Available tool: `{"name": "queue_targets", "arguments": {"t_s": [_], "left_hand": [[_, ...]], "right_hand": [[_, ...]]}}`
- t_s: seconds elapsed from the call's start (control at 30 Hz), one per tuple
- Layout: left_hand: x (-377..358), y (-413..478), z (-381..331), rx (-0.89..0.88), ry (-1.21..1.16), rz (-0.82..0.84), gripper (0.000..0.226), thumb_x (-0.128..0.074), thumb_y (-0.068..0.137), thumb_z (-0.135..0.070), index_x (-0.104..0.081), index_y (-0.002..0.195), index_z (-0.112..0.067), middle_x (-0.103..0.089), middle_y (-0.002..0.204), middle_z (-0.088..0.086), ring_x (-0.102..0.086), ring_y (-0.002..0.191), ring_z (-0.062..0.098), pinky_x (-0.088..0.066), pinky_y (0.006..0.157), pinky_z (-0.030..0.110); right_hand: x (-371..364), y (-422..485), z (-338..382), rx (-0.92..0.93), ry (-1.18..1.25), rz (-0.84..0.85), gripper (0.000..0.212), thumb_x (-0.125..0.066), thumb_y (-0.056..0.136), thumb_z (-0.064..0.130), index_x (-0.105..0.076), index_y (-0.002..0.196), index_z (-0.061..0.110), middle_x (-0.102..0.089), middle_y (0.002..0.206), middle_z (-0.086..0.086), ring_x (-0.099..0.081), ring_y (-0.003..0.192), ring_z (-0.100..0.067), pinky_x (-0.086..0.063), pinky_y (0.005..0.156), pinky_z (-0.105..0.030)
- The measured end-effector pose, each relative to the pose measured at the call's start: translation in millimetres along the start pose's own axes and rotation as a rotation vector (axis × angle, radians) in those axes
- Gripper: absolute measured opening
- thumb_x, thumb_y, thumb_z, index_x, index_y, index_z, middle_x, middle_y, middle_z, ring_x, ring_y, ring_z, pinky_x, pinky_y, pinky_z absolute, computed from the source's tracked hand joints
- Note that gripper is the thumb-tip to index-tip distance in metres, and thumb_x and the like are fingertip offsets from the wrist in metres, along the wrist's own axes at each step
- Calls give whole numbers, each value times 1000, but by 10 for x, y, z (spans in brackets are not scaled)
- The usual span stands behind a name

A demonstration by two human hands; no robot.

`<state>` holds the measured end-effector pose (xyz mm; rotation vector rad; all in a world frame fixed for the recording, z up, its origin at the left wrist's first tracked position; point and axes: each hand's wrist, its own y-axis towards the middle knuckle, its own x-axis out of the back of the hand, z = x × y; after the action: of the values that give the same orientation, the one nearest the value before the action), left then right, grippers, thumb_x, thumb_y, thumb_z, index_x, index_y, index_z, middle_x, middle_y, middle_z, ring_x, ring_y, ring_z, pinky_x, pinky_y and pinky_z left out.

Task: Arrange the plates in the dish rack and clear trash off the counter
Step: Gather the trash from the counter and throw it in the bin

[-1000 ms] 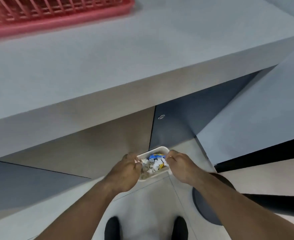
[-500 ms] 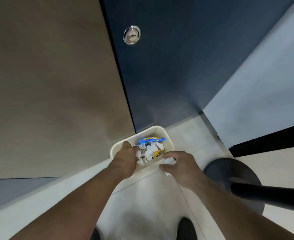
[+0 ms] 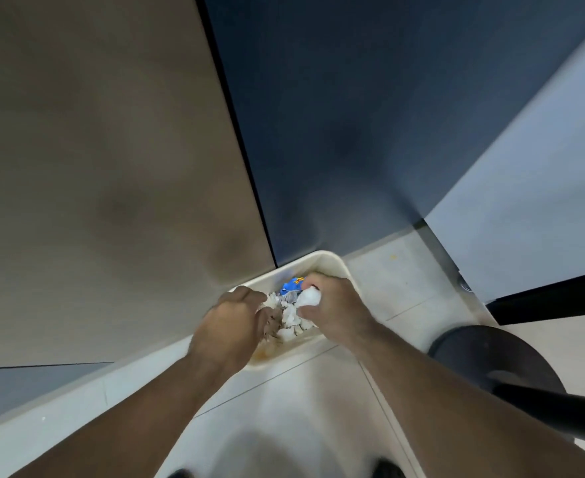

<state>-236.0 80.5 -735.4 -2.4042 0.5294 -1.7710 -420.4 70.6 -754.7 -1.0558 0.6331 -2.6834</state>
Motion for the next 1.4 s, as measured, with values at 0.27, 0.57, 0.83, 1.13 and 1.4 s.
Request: {"name": "queue_targets", "arguments": {"t_s": [0.27, 0.57, 0.83, 1.13, 1.4], "left_hand": [[163, -71, 193, -51, -165, 51, 55, -36, 86, -69, -59, 121, -32, -55, 121, -16, -56, 108, 9, -46, 92, 29], [1169, -500, -198, -120, -175, -25, 39, -43, 92, -56, -57, 120, -33, -54, 119, -20, -54, 108, 6, -43, 91, 24], [2852, -1184, -624, -253, -242, -217, 33, -39, 88, -53, -60, 102, -30, -56, 104, -18, -60, 91, 10, -54, 75, 36], [4762, -1807, -904, -359, -306, -444, 28, -44, 88, -45, -62, 95, -26, -58, 92, -19, -56, 83, 0, -39, 67, 5], [5731, -2044, -578, -361, -323, -599, 24, -48, 90, -43, -62, 102, -28, -57, 102, -22, -57, 90, 0, -43, 71, 11]], "right_hand": [[-229, 232, -12, 104, -227, -3, 69, -80, 75, 37, -48, 135, 25, -55, 130, -1, -52, 117, -23, -46, 96, -38], [615, -634, 596, 124, -201, -137, 35, -63, 88, 32, -60, 123, 28, -61, 120, 11, -53, 110, -15, -44, 84, -26], [1618, -1629, 1948, 246, -250, -129, 39, -56, 91, 41, -53, 129, 35, -55, 128, 13, -49, 118, -14, -45, 94, -34], [2628, -2559, 3520, 469, -153, -213, 36, -61, 88, 34, -60, 124, 29, -58, 119, 16, -54, 110, -3, -46, 98, -30], [2934, -2885, 4716, 532, -165, -277, 34, -56, 91, 38, -56, 125, 33, -52, 118, 22, -49, 110, 1, -44, 99, -26]]}}
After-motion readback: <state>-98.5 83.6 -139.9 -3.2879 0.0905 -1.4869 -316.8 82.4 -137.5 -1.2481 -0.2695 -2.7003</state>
